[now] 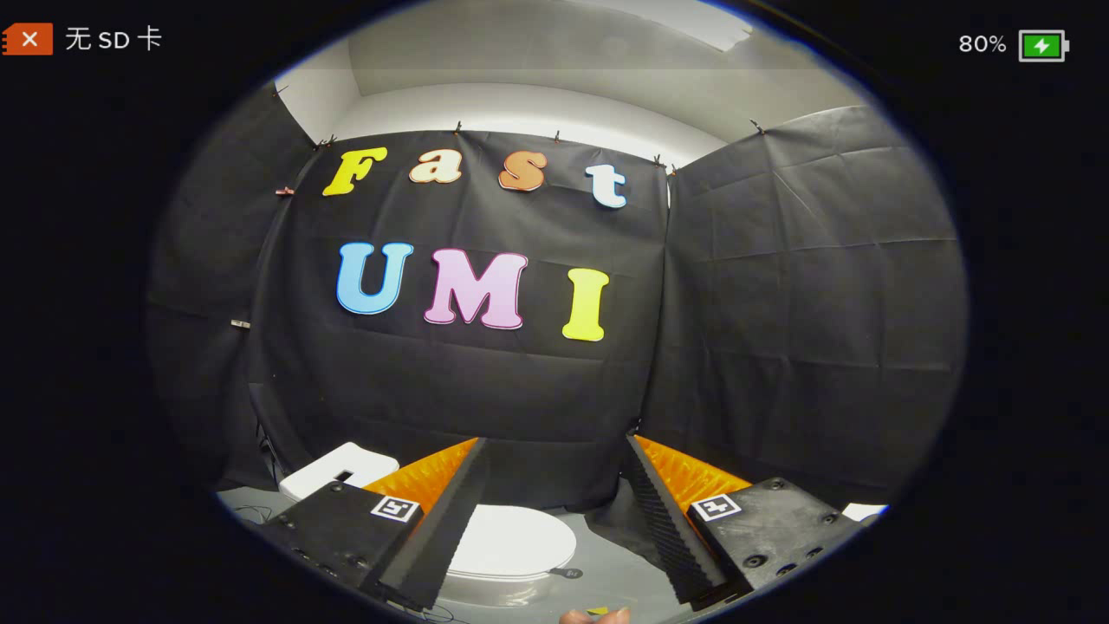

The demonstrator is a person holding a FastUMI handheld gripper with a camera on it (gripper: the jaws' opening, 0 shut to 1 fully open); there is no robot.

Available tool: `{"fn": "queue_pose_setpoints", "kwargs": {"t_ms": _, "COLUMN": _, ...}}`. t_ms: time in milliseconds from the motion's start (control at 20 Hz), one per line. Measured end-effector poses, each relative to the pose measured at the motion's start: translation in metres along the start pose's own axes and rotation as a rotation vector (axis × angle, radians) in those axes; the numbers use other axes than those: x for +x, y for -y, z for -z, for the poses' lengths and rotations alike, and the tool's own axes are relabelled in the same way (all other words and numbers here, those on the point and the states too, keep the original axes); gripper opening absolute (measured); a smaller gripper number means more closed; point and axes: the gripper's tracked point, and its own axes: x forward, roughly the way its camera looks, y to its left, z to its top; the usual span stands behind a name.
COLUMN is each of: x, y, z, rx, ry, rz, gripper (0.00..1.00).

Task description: Open the toilet lid.

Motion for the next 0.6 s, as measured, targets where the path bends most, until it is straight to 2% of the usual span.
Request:
{"fn": "queue_pose_setpoints", "kwargs": {"t_ms": 250, "x": 0.002, "y": -0.008, "z": 0.005, "rx": 0.02, "ry": 0.034, "rz": -0.017, "gripper": 0.98}}
{"fn": "queue_pose_setpoints", "kwargs": {"t_ms": 450, "x": 0.011, "y": 0.003, "z": 0.031, "rx": -0.015, "ry": 0.005, "rz": -0.013, "gripper": 0.98}}
{"fn": "queue_pose_setpoints", "kwargs": {"t_ms": 600, "x": 0.017, "y": 0.006, "z": 0.061, "rx": 0.028, "ry": -0.064, "rz": -0.034, "gripper": 0.98}}
